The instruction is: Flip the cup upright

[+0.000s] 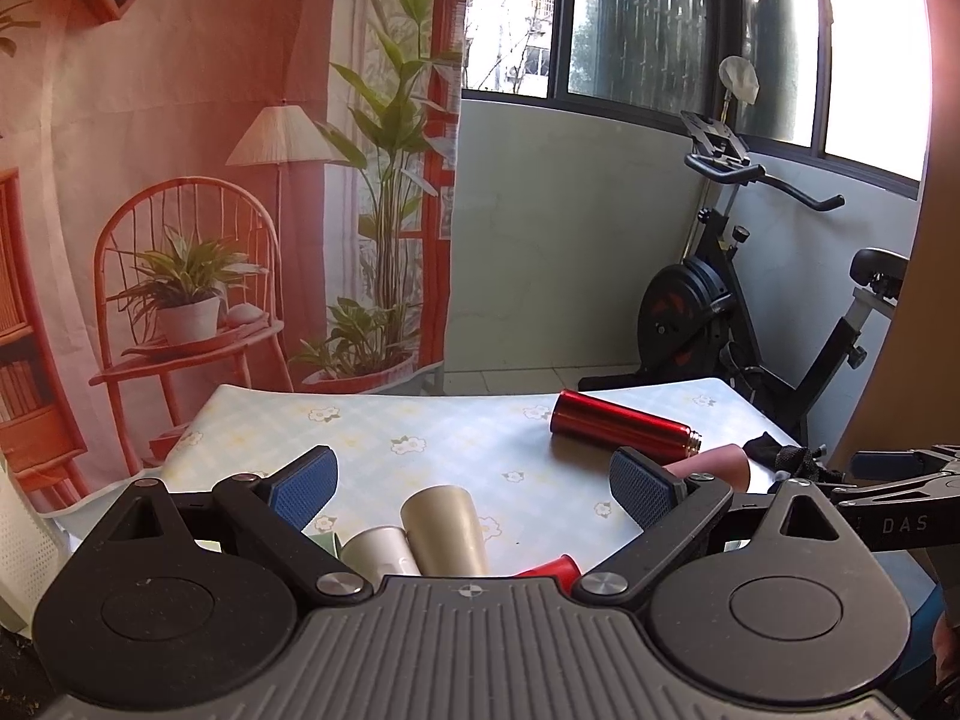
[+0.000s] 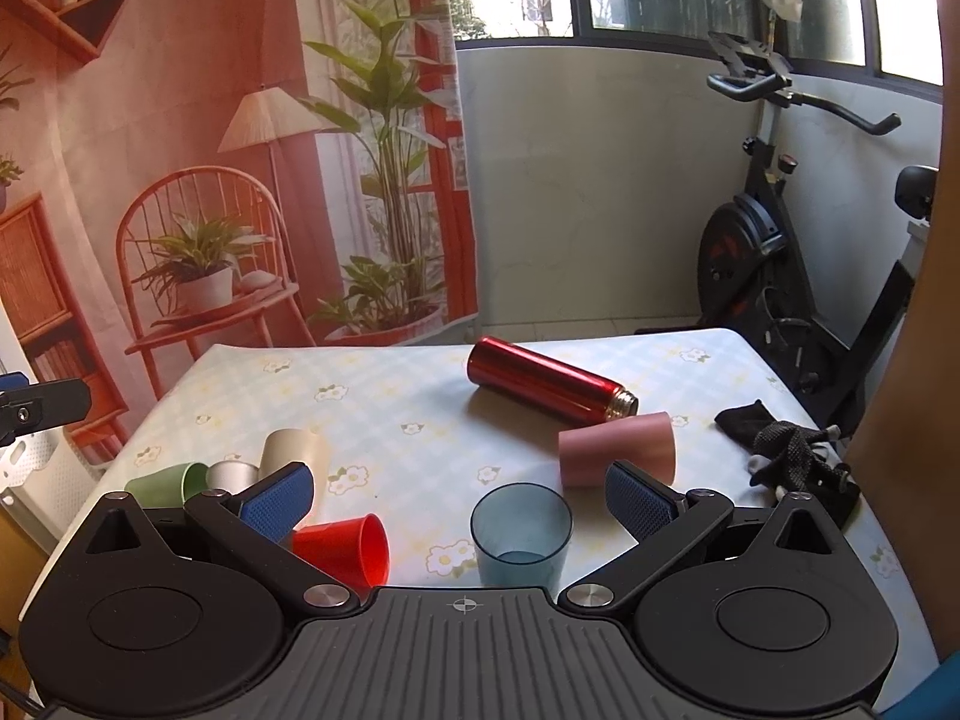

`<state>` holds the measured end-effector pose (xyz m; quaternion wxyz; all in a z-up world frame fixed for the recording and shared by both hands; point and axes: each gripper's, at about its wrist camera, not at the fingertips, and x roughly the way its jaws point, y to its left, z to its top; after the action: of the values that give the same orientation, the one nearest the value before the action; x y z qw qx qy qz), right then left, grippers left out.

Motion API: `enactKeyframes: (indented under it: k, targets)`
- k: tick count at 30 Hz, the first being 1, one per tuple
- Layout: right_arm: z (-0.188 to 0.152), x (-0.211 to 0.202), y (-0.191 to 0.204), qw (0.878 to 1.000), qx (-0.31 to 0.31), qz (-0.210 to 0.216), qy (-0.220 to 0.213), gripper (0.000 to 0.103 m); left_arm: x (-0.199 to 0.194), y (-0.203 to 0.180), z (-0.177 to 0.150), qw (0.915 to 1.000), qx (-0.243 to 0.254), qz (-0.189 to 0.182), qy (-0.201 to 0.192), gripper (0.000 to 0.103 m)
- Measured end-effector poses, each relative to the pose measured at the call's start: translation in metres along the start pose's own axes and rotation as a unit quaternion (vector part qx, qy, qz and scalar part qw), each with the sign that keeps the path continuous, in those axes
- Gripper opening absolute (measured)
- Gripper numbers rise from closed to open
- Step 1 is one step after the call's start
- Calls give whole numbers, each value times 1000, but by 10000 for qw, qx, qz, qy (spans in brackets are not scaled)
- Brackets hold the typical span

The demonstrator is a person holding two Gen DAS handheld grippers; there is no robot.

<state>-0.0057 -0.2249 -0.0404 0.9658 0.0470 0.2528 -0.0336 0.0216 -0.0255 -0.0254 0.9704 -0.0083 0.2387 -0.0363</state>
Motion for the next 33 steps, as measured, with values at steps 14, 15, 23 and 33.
enactKeyframes:
  k: [14, 15, 23, 33]
  targets:
    - [4, -4, -2, 10000, 16, -14, -35, 103, -4, -1, 2, 10000, 26, 27, -58, 99]
    - [4, -4, -2, 10000, 17, -14, -34, 103, -4, -2, 2, 10000, 33, 30, -63, 99]
    - [4, -4, -2, 10000, 21, -17, -40, 103, -5, -2, 3, 9999, 69, 16, -77, 99]
    - [5, -3, -4, 10000, 41, -22, -24, 103, -4, -2, 2, 9999, 65, 4, -92, 99]
